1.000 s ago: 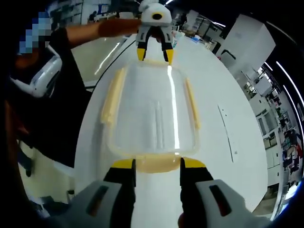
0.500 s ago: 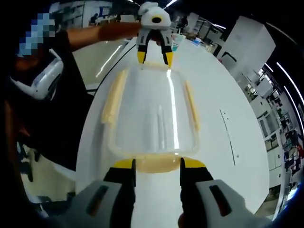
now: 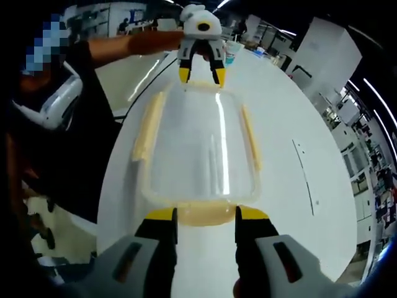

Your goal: Snap each plastic latch of the storage box into its locked position after aligning the lid with the box until every specified latch is closed and the lid sits flush.

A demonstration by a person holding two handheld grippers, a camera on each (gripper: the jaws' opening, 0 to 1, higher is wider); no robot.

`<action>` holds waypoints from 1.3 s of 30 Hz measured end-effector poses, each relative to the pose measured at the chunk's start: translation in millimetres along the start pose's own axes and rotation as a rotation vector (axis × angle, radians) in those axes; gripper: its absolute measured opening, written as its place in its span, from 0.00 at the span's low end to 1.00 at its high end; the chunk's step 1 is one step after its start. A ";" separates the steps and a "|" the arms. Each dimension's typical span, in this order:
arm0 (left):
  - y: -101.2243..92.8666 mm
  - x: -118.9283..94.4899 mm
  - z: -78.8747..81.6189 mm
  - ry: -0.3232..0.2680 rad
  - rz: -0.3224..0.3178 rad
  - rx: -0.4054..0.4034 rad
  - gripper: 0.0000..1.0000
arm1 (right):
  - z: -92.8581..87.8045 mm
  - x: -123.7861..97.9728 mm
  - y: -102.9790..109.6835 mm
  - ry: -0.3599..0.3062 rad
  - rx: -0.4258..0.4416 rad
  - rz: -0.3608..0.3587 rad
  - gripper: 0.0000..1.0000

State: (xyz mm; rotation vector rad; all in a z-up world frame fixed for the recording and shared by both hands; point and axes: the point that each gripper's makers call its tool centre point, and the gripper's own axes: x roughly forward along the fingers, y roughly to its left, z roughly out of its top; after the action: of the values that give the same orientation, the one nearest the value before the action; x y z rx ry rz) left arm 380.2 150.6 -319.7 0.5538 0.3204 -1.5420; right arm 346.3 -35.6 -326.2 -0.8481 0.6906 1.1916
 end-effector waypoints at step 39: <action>-6.6 9.6 -30.4 -0.019 -0.004 -0.026 0.35 | -6.8 27.0 3.8 0.021 0.006 0.024 0.33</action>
State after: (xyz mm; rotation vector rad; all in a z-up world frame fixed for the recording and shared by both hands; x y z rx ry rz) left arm 378.4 158.8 -351.1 0.5183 0.3267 -1.5437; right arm 349.0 -27.3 -352.9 -0.8499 0.7226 1.2026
